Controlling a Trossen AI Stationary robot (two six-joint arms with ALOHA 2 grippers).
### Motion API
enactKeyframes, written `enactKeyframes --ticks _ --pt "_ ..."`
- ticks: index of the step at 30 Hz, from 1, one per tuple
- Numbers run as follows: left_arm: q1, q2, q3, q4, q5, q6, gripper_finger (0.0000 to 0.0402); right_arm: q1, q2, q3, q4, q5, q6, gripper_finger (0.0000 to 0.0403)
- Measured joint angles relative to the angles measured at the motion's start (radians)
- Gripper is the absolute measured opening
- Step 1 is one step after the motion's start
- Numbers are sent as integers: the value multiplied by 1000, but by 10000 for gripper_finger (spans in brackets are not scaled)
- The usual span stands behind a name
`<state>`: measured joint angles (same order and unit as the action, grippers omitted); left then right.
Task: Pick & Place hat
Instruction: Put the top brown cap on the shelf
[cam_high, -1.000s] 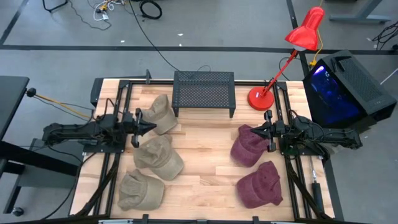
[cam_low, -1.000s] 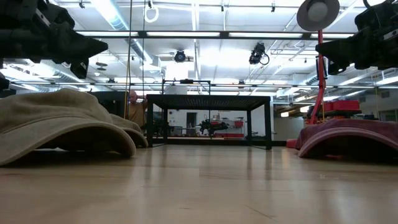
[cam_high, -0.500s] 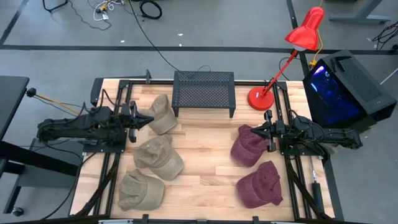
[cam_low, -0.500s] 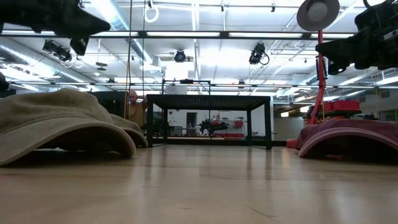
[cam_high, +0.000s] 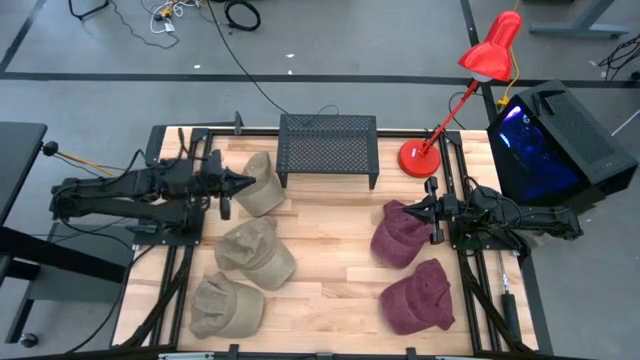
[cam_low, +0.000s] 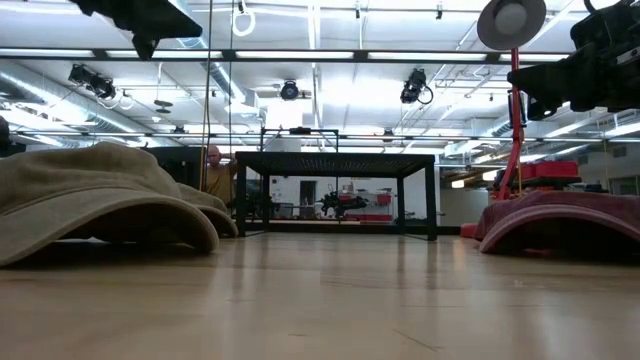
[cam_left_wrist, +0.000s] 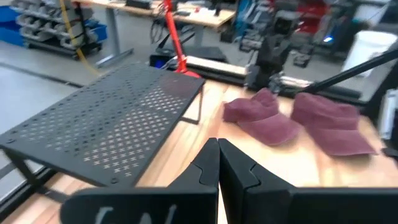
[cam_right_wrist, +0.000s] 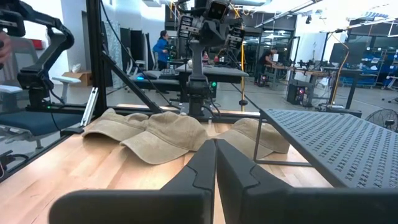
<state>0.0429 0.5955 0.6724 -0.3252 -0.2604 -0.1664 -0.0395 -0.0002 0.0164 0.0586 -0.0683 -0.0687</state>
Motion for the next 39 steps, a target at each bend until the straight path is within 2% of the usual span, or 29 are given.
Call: enactKeyframes --ticks 7,15,24,34,39 --pt "20 122 129 -125 -35 7 2 0 0 0 0 0 0 16" --pt "132 208 244 -272 -1 79 1 0 0 0 0 0 0 16" --pt "314 265 270 -307 76 161 5 0 0 0 0 0 0 16" --pt "483 346 270 -388 148 152 11 0 0 0 0 0 0 16" --pt "542 380 270 -411 153 109 13 0 0 0 0 0 0 16"
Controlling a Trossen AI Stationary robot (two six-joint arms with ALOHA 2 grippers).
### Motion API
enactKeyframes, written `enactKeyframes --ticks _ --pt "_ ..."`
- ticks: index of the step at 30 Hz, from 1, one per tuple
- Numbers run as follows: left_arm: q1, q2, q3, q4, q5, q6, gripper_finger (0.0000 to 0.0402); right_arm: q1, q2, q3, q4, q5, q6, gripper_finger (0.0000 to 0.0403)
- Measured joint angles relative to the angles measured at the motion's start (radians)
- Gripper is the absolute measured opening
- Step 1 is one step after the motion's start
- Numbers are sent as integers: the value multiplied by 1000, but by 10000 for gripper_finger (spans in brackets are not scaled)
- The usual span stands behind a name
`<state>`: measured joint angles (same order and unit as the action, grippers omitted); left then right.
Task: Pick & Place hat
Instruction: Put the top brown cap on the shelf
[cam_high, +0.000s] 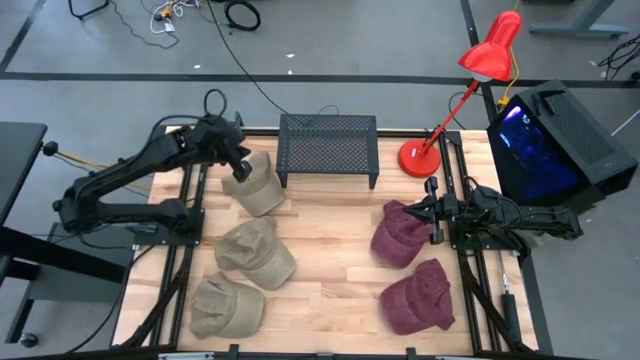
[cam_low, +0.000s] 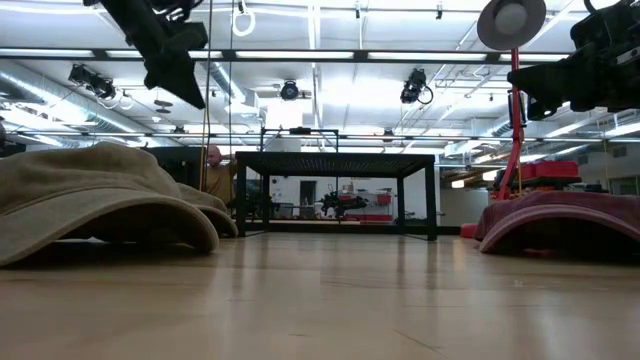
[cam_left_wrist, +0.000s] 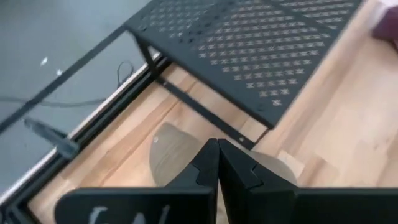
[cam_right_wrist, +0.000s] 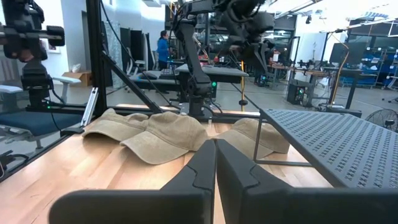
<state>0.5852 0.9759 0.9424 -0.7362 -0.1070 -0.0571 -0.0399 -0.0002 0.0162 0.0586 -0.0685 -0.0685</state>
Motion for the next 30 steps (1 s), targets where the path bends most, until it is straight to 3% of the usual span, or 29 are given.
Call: enactKeyframes --ticks 13,24,30 --pt "118 151 0 -17 0 -196 14 0 0 0 0 0 0 16" --pt "135 267 0 -70 0 -338 15 0 0 0 0 0 0 16" --pt "169 323 0 -107 60 -352 53 0 0 0 0 0 0 16"
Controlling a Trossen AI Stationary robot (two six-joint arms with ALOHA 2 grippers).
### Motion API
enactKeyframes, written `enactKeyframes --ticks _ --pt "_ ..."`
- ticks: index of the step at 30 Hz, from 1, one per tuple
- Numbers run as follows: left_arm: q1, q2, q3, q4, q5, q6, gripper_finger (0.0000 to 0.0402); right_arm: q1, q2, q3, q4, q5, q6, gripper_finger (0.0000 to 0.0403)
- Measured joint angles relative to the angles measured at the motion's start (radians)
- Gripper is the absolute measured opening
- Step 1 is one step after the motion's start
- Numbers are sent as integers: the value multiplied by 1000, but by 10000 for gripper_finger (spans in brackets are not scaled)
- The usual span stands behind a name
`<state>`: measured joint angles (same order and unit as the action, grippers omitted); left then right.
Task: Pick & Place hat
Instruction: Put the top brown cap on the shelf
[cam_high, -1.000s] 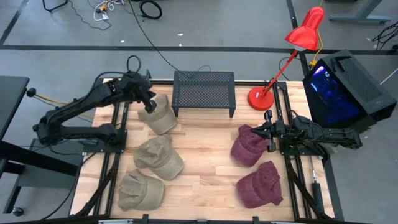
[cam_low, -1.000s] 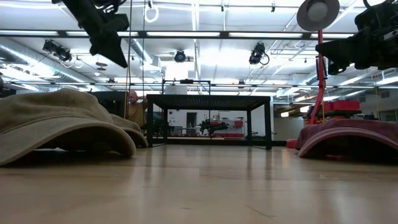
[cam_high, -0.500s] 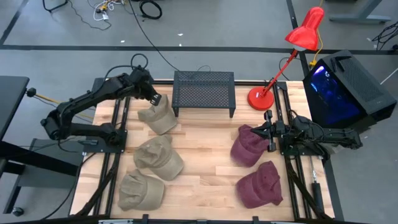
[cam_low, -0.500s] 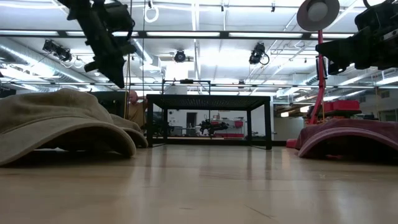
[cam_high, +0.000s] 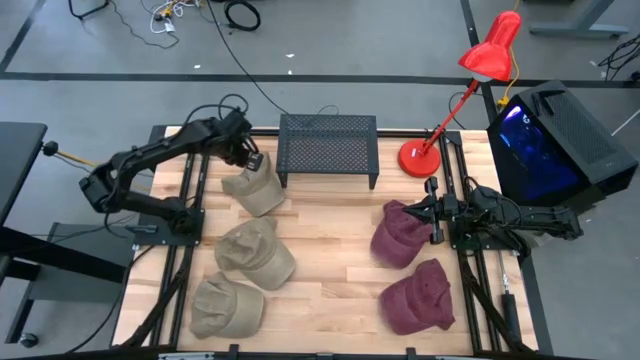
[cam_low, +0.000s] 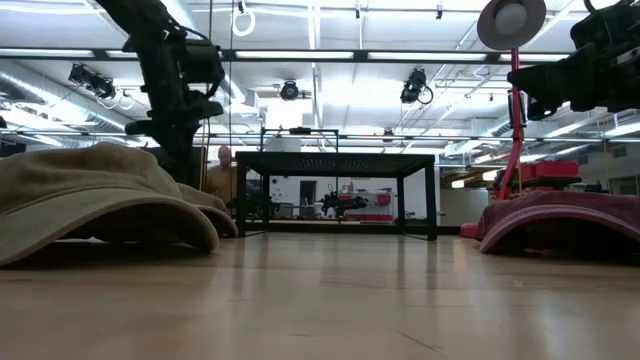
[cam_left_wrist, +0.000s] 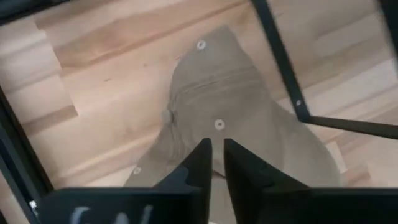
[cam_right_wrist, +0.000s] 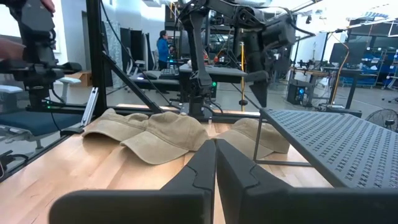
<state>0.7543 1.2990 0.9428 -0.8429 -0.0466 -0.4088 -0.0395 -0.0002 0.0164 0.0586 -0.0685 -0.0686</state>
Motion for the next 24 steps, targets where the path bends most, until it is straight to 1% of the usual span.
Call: enactKeyframes --ticks 5,11,13,16,20,22,24 --pt "36 34 0 -19 16 -1 116 0 0 0 0 0 0 16" --pt "69 45 0 -69 82 -60 193 0 0 0 0 0 0 16" --pt "70 45 0 -78 79 -151 214 0 0 0 0 0 0 16" --pt "70 45 0 -84 73 -361 241 0 0 0 0 0 0 16" --pt "65 45 0 -100 107 -491 265 0 0 0 0 0 0 16" --pt "52 45 0 -99 129 -548 271 0 0 0 0 0 0 16" --pt "33 45 0 -98 130 -582 274 0 0 0 0 0 0 16"
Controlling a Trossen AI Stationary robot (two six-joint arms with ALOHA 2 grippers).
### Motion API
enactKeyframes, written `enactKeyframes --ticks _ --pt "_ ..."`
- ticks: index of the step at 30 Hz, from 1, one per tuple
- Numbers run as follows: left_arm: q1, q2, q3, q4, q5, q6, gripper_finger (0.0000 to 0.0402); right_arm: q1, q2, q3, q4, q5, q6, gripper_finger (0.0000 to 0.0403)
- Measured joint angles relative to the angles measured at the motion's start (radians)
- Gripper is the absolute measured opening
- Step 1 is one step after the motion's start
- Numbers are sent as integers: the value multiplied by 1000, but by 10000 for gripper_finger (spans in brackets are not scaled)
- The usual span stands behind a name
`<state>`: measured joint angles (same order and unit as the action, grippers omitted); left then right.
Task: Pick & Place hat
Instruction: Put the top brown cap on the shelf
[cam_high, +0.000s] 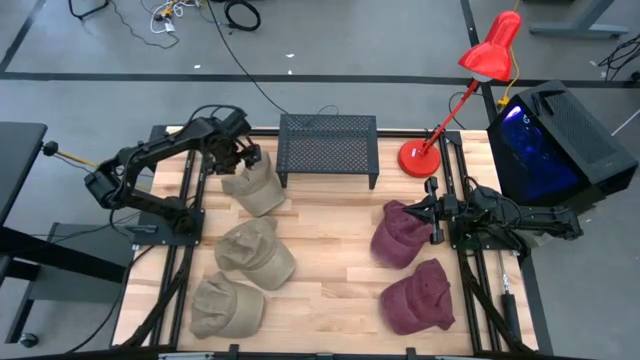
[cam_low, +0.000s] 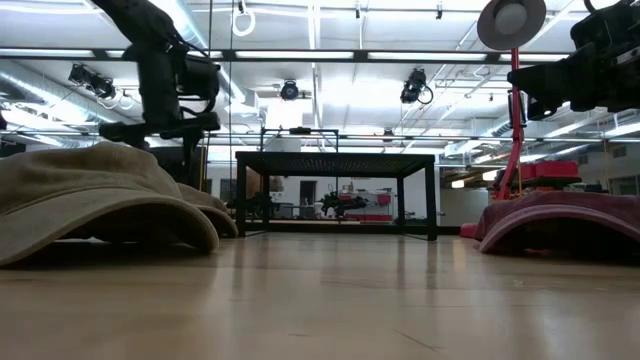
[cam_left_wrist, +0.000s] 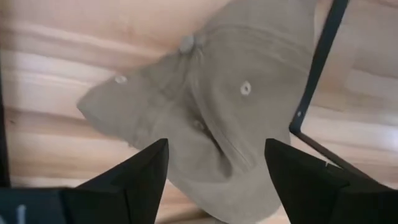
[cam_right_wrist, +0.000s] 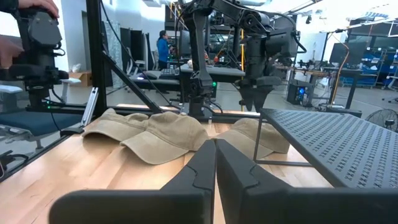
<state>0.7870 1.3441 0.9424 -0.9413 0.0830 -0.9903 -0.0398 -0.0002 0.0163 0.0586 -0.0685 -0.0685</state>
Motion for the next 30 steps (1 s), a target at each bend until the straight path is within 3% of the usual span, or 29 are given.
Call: enactKeyframes --ticks 18,30 --pt "-109 16 0 32 -104 -280 275 0 0 0 0 0 0 16" --pt "-130 118 0 68 -116 -336 275 0 0 0 0 0 0 16"
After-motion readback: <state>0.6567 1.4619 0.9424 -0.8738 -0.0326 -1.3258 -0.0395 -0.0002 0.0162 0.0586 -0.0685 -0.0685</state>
